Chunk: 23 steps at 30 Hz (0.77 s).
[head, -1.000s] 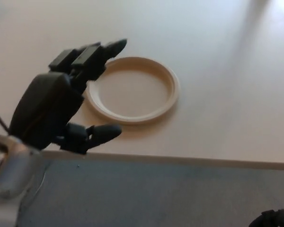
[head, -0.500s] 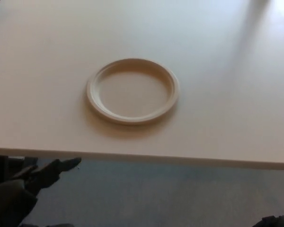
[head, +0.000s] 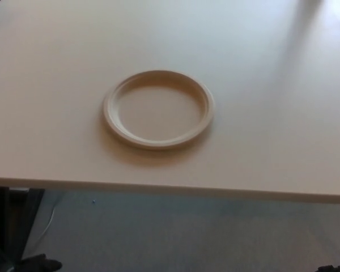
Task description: A person passes a plate to the robot and the robot grabs it with its left hand and places it at the centre of the table infront of it
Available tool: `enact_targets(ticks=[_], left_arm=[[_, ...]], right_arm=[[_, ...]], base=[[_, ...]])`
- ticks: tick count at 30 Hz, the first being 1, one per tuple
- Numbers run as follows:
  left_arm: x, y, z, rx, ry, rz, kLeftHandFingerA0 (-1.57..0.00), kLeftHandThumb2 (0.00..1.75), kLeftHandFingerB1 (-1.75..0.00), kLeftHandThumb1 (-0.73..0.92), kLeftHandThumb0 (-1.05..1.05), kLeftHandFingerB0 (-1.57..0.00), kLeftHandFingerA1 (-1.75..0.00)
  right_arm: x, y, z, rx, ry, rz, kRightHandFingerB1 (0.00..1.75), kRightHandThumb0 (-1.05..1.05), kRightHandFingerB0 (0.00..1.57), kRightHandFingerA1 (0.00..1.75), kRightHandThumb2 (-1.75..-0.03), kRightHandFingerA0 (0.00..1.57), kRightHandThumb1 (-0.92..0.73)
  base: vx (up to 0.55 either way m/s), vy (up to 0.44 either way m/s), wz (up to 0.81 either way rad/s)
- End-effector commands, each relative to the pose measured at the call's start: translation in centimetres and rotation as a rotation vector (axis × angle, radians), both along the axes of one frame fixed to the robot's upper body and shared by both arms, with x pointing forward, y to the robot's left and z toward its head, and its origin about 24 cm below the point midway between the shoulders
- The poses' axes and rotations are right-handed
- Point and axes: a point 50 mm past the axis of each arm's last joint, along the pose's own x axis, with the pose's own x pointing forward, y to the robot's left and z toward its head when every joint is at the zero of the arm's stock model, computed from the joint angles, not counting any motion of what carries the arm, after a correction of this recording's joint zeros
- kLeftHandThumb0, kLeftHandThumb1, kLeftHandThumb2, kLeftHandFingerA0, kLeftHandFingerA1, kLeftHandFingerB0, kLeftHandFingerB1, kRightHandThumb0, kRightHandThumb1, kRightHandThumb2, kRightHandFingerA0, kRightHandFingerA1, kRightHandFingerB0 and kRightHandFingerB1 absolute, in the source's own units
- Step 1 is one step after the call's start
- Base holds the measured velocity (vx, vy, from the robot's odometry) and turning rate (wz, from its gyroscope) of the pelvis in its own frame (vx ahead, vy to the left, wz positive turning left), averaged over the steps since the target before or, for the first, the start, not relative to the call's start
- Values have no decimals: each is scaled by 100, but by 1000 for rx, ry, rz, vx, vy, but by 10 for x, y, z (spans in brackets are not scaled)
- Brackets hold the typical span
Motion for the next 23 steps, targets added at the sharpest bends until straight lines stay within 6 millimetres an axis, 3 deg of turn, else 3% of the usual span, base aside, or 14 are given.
enact_targets(ticks=[1, 5, 7, 9, 10, 11, 12, 13, 14, 15, 16, 20, 23], left_arm=[[-6, 39, -31, 171, 77, 209, -36, 64, -32, 80, -67, -32, -34], [-6, 44, -34, 164, 96, 246, -34, 65, -31, 80, -67, -30, -33], [-13, 42, -42, 163, 136, 236, -37, 65, -31, 81, -67, -32, -34], [-16, 42, -45, 164, 143, 233, -37, 65, -31, 81, -67, -32, -34], [-24, 40, -51, 170, 182, 229, -36, 65, -31, 81, -68, -31, -33], [-27, 39, -54, 173, 197, 227, -36, 65, -31, 81, -68, -31, -33], [-39, 38, -59, 166, 242, 221, -36, 65, -31, 82, -64, -30, -33], [-44, 38, -62, 164, 261, 219, -36, 65, -31, 82, -64, -30, -33], [-42, 37, -62, 160, 262, 224, -37, 65, -31, 82, -64, -31, -33], [-41, 36, -63, 159, 263, 226, -37, 65, -31, 82, -64, -31, -33], [-41, 37, -63, 160, 265, 230, -35, 101, -43, 65, -64, -18, -52], [-35, 38, -63, 165, 268, 243, -34, 100, -43, 64, -63, -17, -52], [-32, 38, -61, 166, 265, 238, -34, 101, -43, 64, -60, -16, -53]], right_arm=[[-25, -7, -14, -12, 46, -90, 55, -79, 25, 63, -106, 32, -65], [-35, -8, -18, 10, 53, -121, 54, -77, 22, 64, -107, 34, -65], [-53, -14, -24, -3, 81, -139, 54, -76, 22, 64, -106, 34, -64], [-58, -16, -26, -3, 88, -145, 54, -76, 22, 64, -106, 34, -64], [-73, -19, -30, -9, 105, -157, 48, -74, 29, 61, -66, 35, -81], [-79, -20, -31, -11, 111, -162, 48, -74, 29, 61, -66, 35, -81], [-98, -22, -37, -8, 140, -181, 55, -75, 23, 66, -107, 37, -64], [-107, -23, -39, -6, 152, -189, 55, -75, 23, 66, -107, 37, -64], [-106, -23, -38, -14, 151, -186, 49, -77, 31, 64, -65, 39, -79], [-106, -24, -38, -18, 150, -185, 49, -77, 31, 64, -65, 39, -79], [-106, -23, -39, -44, 149, -171, 47, -78, 31, 63, -67, 40, -77], [-97, -22, -36, -50, 132, -147, 48, -75, 31, 68, -65, 45, -83], [-94, -22, -36, -13, 132, -184, 50, -77, 30, 66, -64, 39, -78]], base=[[0, 0, 0], [0, 0, 0], [0, 0, 0], [0, 0, 0], [0, 0, 0], [0, 0, 0], [0, 0, 0], [0, 0, 0], [0, 0, 0], [0, 0, 0], [0, 0, 0], [0, 0, 0], [0, 0, 0]])
